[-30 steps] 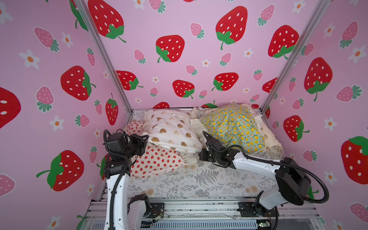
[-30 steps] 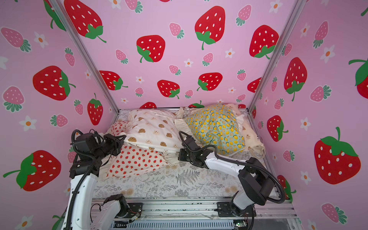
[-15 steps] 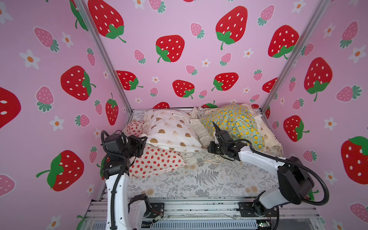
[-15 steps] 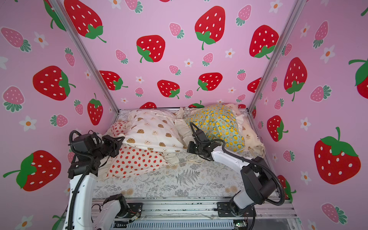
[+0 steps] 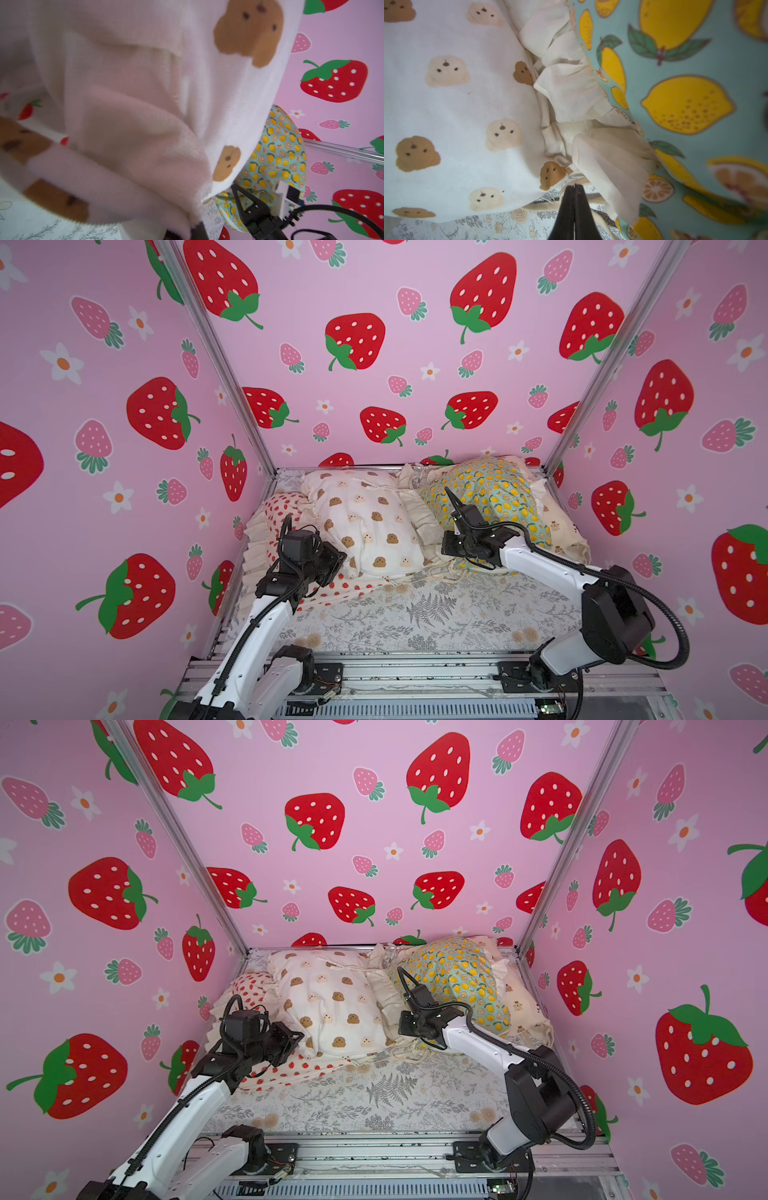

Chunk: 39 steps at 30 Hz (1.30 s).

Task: Zip up pillowcases
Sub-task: Place the pillowcase on the pillowcase, then adjust the pillowcase on the pillowcase.

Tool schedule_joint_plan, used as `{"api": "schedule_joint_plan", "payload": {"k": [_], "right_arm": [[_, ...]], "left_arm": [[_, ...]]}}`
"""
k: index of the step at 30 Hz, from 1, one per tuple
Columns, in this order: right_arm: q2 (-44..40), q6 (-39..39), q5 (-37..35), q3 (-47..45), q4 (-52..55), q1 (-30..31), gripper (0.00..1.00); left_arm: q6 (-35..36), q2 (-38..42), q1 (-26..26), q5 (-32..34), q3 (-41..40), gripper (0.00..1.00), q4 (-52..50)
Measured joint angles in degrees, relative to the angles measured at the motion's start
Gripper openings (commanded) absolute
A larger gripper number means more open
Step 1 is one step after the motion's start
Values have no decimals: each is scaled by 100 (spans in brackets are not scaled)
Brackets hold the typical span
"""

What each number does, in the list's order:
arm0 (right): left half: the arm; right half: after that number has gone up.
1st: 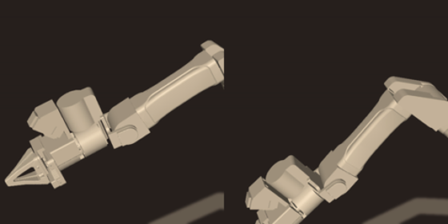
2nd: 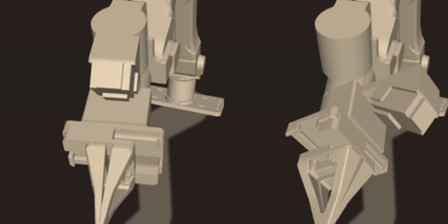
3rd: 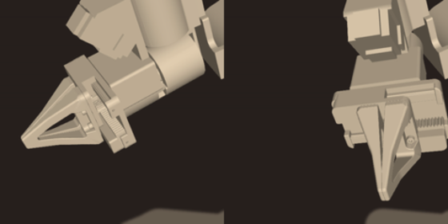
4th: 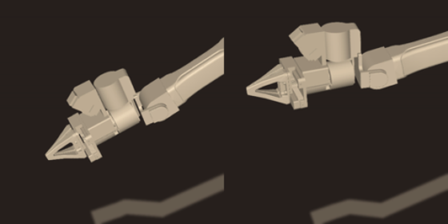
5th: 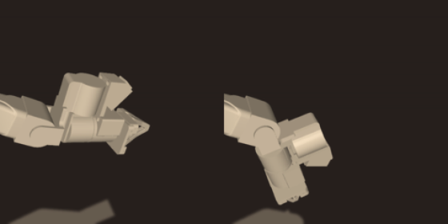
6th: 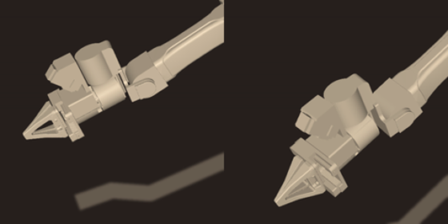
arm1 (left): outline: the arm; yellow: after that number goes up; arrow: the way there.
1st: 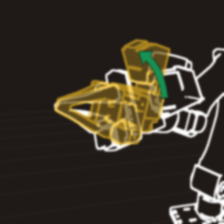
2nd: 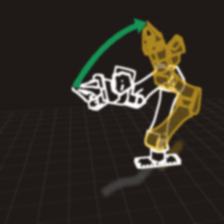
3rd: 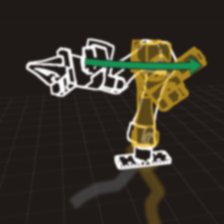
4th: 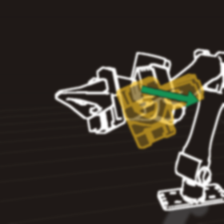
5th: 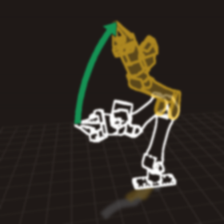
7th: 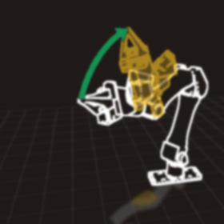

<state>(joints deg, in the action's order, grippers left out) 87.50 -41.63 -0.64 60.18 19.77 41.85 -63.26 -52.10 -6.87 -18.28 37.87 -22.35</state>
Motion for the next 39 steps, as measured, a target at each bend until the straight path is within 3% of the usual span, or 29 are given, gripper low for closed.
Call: {"api": "schedule_joint_plan", "payload": {"k": [6, 10, 16, 23, 29, 39], "right_arm": [[-57, 352, 9, 485, 87, 809, 41], [175, 654, 153, 979, 17, 1266, 51], [955, 951, 358, 1572, -240, 1596, 60], [1685, 1097, 356, 1926, -334, 1569, 66], [2083, 1132, 267, 1947, -389, 1381, 67], [2643, 1176, -55, 1950, -651, 723, 67]], "left_arm": [[605, 758, -15, 662, 120, 87, -562], [828, 1281, 55, 1213, 409, 99, -1231], [1021, 1749, 1019, 1561, 713, 99, -2181], [946, 2000, 2380, 992, 463, 100, -2632], [614, 1937, 2894, 363, -315, 100, -2496], [378, 1637, 3751, -164, -960, 97, -1926]]}}
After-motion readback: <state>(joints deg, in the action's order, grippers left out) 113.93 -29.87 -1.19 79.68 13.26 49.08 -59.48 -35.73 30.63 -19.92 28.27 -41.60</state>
